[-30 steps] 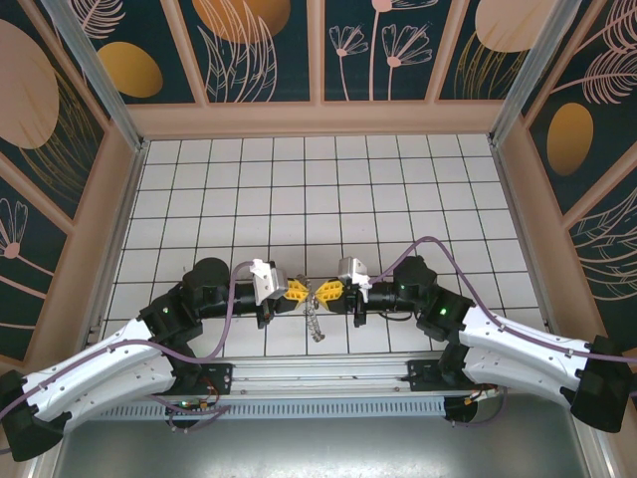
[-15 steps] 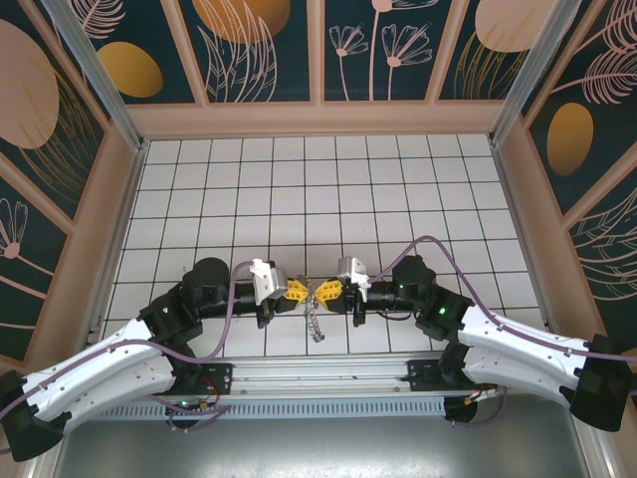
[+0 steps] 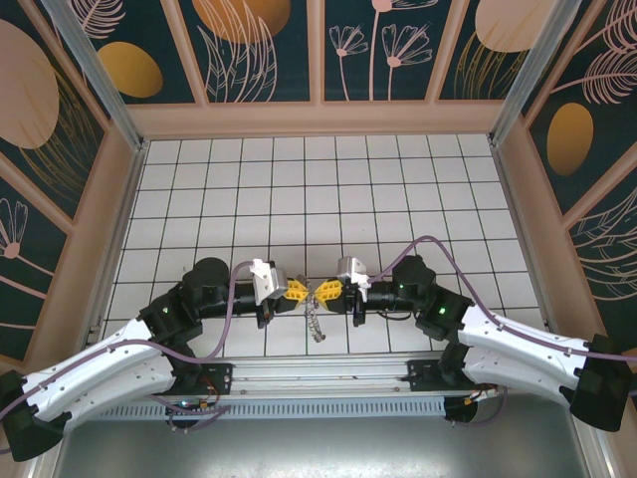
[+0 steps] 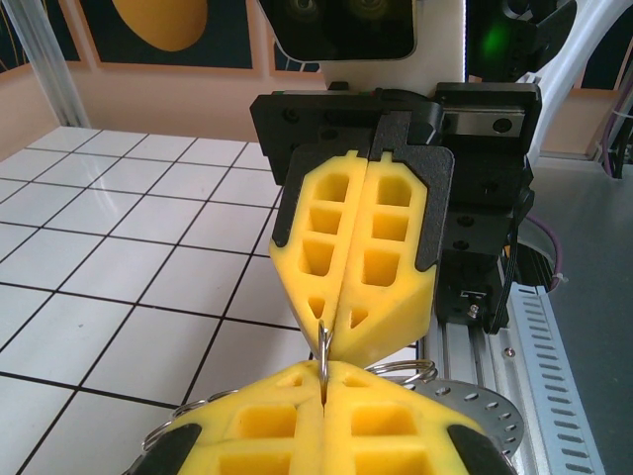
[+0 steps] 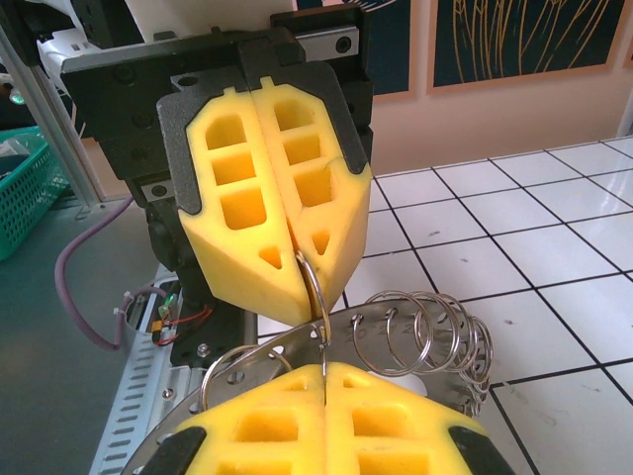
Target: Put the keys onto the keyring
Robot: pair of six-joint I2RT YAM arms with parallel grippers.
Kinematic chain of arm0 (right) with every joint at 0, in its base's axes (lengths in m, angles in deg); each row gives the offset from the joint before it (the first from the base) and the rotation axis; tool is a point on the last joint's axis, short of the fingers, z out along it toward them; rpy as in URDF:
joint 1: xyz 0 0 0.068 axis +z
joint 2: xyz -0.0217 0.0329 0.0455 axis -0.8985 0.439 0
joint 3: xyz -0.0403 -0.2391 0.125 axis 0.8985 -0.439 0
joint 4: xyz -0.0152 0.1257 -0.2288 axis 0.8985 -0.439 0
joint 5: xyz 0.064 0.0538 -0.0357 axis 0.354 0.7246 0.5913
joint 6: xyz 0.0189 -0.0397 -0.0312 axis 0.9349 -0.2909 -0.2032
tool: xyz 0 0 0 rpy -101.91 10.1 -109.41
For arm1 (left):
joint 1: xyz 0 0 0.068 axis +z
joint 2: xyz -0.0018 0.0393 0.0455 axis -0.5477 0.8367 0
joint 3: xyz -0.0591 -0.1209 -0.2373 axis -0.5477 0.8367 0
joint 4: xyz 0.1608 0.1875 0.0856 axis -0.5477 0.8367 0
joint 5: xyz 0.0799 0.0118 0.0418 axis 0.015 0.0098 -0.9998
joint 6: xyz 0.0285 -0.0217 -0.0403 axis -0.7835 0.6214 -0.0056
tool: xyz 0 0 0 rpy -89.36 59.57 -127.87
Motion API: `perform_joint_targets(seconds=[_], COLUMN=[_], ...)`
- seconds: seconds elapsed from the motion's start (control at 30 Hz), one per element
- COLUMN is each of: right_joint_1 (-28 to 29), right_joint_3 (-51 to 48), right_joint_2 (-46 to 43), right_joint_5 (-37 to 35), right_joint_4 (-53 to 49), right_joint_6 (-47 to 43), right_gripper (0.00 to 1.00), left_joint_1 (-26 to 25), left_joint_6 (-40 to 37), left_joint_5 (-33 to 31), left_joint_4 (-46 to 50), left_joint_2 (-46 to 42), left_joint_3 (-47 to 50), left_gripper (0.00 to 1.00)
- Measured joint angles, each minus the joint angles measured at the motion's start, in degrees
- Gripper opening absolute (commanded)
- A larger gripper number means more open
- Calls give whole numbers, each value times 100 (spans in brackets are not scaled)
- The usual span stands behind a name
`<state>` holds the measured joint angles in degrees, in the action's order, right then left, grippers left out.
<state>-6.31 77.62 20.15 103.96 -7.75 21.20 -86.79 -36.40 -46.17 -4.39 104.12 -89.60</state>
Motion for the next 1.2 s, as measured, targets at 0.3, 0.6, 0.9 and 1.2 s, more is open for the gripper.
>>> perform_joint_targets(seconds=[0.3,0.6,0.9,1.2], right_joint_1=[0,0,-13,-22], right_joint_3=[26,35,66,184], right_joint_2=[0,0,0,-4], right_joint_5=[-2,-4,-4,0], right_joint_4=[-7,-7,-48,-79], right_joint_6=[0,0,2,17], right_gripper=[0,0,0,0], left_joint_1=[0,0,0,0], left_joint_6=[0,0,0,0], left_joint_5=[0,0,0,-42], left_joint_4=[0,-2,-4,-42], left_joint_2=[2,2,2,22], left_joint_3=[-26,-26,-26,-28], left_gripper=[0,0,0,0])
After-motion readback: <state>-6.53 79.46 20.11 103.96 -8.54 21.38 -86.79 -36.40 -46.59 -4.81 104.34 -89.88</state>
